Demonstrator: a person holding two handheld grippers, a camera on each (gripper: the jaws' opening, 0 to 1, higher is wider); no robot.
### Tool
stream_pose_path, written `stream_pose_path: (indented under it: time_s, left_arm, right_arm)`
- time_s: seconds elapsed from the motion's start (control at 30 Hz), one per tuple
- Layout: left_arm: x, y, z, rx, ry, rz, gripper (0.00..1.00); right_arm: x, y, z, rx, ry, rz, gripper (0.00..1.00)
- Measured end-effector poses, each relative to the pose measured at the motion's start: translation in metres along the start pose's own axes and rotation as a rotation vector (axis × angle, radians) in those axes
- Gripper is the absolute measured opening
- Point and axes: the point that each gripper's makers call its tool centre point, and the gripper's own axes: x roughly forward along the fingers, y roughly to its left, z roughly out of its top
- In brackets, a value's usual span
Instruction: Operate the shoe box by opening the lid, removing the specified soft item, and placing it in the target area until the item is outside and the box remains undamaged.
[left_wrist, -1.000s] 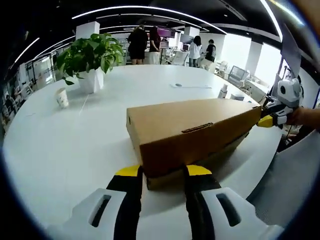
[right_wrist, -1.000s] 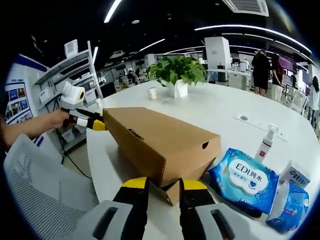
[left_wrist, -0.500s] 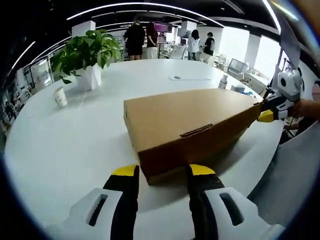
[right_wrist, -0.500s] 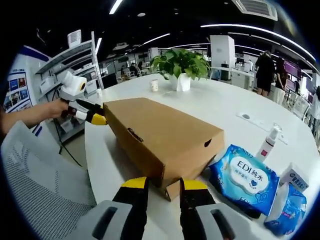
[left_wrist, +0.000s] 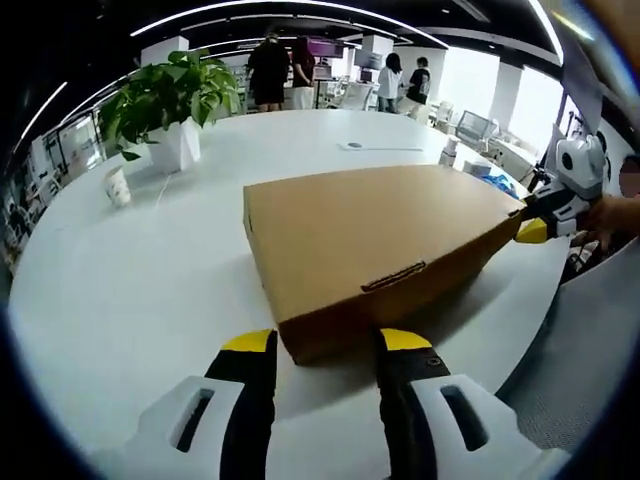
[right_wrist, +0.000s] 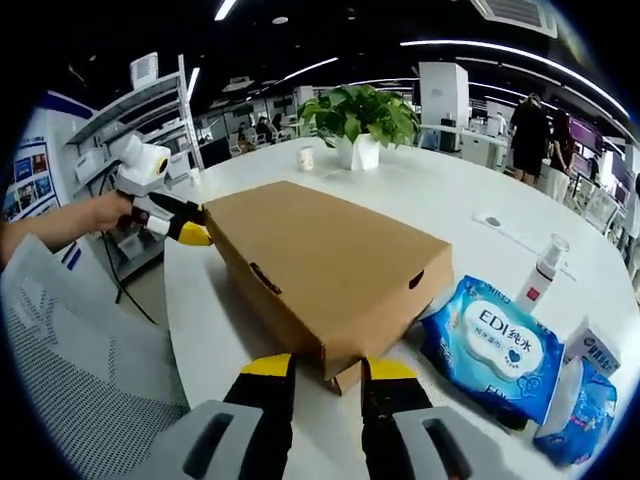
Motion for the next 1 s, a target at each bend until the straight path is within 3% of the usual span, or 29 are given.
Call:
stream_pose_path:
  time_s: [0.27,0.53,0.63,1.0]
  left_arm:
    - [-0.006,0.004,-0.003,-0.004,-0.002,0.003,0.4]
    - [-0.015,0.008,0.012,-0.001,-0.045,-0.001,0.4]
    - [-0.014,0.005,0.018,-0.001,-0.062,-0.019,0.4]
    - [-0.007,0.002,0.016,0.031,-0.05,-0.036,0.38]
  right_arm:
    - [-0.006,-0.003,0.005,0.009,-0.017,-0.005,0.23]
    - [-0.012,-0.006,0.018,-0.012,-0.053,-0.013,0.27]
    - [-0.011,-0.005,0.02,-0.019,-0.058,-0.009,0.27]
    - [-0.004,0.0,0.017,-0.055,-0.047,-0.017,0.25]
